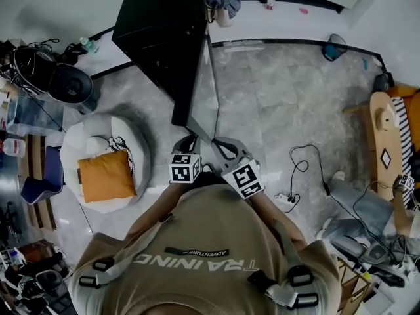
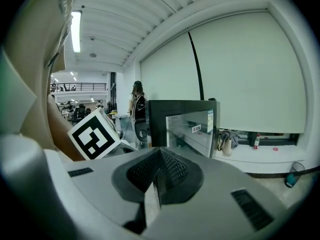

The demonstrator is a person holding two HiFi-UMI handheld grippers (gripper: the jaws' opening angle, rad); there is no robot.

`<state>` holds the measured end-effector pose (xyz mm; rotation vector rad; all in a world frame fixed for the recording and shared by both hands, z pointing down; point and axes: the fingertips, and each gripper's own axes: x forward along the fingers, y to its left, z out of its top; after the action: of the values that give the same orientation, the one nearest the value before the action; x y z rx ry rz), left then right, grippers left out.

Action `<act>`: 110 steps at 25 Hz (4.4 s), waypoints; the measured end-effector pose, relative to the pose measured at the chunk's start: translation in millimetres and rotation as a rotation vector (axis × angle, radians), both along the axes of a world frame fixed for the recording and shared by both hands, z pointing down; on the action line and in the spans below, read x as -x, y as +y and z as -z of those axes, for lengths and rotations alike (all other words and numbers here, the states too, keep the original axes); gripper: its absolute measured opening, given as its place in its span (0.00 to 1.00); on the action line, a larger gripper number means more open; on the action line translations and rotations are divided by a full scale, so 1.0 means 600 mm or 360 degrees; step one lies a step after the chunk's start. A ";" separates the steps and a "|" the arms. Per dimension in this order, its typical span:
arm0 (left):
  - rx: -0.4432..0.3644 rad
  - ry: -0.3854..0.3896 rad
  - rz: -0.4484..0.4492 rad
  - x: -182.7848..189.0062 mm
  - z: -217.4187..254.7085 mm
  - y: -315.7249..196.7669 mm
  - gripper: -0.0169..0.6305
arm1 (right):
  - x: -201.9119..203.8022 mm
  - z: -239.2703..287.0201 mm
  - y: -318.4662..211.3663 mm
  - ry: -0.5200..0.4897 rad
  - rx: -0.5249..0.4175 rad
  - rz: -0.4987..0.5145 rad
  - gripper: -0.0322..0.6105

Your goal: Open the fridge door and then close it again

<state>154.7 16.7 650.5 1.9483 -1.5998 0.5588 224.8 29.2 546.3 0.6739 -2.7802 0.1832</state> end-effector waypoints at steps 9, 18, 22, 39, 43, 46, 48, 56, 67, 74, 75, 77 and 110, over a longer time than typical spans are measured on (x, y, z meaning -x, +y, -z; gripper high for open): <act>-0.0010 0.0076 -0.0071 -0.025 0.002 0.005 0.07 | -0.014 -0.003 0.007 0.0030 0.0057 -0.0096 0.04; 0.0035 0.0078 0.0049 -0.087 0.002 -0.001 0.07 | -0.074 -0.011 -0.034 0.0037 0.0067 0.0095 0.04; 0.0016 0.0065 0.0116 -0.116 0.005 -0.011 0.07 | -0.112 -0.015 -0.059 0.0021 0.0040 0.0149 0.04; -0.0045 0.0016 0.0195 -0.161 0.024 -0.016 0.03 | -0.144 -0.030 -0.095 -0.0073 0.0064 0.0352 0.04; -0.0122 -0.0004 0.0263 -0.138 0.050 0.001 0.03 | -0.129 -0.040 -0.097 -0.0081 0.0102 0.0391 0.04; -0.0159 -0.0022 0.0315 -0.110 0.064 0.011 0.03 | -0.110 -0.039 -0.100 -0.0085 0.0109 0.0431 0.04; -0.0160 -0.0019 0.0350 -0.095 0.065 0.015 0.03 | -0.098 -0.040 -0.103 -0.0079 0.0118 0.0459 0.04; -0.0191 0.0028 0.0397 -0.061 0.054 0.009 0.03 | -0.068 -0.042 -0.108 -0.0042 0.0089 0.0523 0.04; -0.0229 0.0046 0.0471 0.030 0.060 -0.019 0.03 | -0.037 -0.041 -0.103 0.0016 0.0100 0.0571 0.04; -0.0236 0.0039 0.0532 0.089 0.069 -0.029 0.03 | 0.010 -0.040 -0.115 0.0031 0.0107 0.0611 0.04; -0.0234 0.0045 0.0543 0.095 0.069 -0.027 0.03 | 0.018 -0.040 -0.113 0.0039 0.0105 0.0627 0.04; -0.0236 0.0050 0.0557 0.108 0.071 -0.020 0.03 | 0.034 -0.039 -0.105 0.0052 0.0099 0.0655 0.04; -0.0321 0.0226 0.0312 0.389 0.078 -0.026 0.03 | 0.323 -0.045 -0.109 0.0108 0.0074 0.0319 0.04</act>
<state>-78.9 1.4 603.6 1.8957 -1.7861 0.1823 31.0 -36.4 573.4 0.3795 -2.7465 0.1801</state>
